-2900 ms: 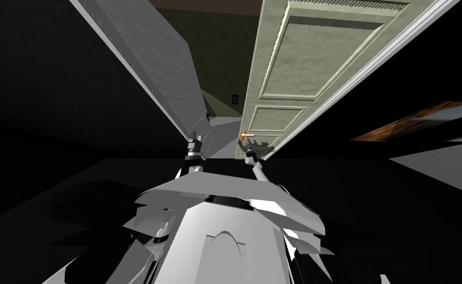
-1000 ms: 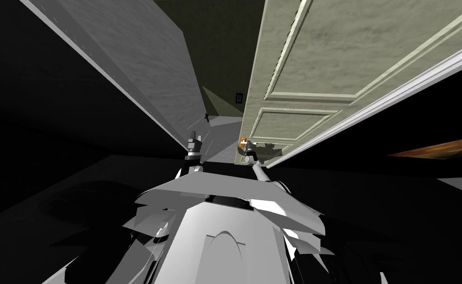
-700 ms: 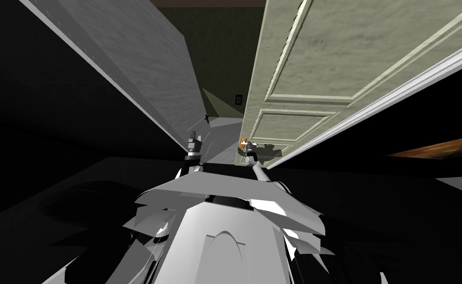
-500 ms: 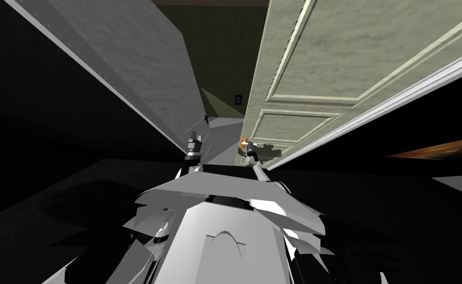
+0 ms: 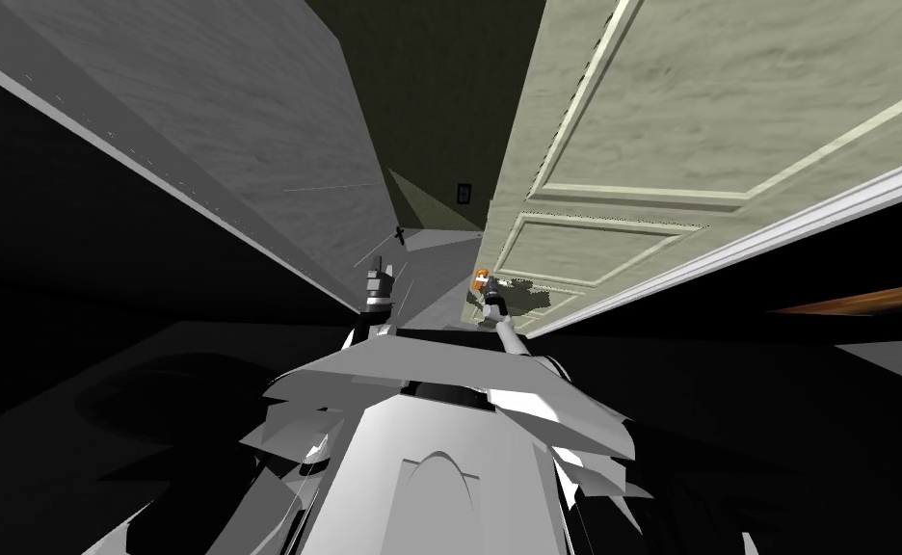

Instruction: Push the door open

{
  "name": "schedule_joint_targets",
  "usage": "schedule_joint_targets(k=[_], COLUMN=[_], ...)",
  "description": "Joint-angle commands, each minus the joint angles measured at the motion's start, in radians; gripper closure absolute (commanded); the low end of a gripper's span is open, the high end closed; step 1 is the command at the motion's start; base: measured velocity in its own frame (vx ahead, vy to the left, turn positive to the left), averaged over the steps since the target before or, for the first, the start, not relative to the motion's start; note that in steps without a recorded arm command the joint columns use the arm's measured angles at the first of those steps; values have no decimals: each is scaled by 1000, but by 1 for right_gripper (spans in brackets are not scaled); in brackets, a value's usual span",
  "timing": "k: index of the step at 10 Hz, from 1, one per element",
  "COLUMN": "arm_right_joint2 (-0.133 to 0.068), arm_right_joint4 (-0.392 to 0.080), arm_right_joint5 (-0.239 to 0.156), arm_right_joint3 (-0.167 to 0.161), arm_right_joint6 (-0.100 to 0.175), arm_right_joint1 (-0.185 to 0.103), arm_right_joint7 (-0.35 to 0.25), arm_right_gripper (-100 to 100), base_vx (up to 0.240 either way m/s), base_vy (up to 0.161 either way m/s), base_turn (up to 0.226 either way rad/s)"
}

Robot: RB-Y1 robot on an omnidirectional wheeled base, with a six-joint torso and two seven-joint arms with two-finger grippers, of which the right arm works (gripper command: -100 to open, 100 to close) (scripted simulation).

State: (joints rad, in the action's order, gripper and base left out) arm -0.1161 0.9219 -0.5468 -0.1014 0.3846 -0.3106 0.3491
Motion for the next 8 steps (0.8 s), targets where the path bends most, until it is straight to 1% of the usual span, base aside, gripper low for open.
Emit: schedule_joint_targets(k=[1, 2, 3, 7, 8], arm_right_joint2=[-22, -25, -26, -39, -40], arm_right_joint4=[-28, -33, -36, -59, -62], arm_right_joint5=[-2, -3, -4, -7, -7], arm_right_joint3=[25, 39, 46, 105, 112], arm_right_joint6=[19, 21, 22, 28, 29], arm_right_joint1=[-18, -19, -20, -26, -27], arm_right_joint7=[-7, -5, -4, 3, 4], arm_right_gripper=[100, 100, 100, 100, 100], base_vx=[200, 179, 154, 181, 134], base_vy=[104, 120, 100, 121, 105], base_turn=[-74, -61, -51, -78, -57])
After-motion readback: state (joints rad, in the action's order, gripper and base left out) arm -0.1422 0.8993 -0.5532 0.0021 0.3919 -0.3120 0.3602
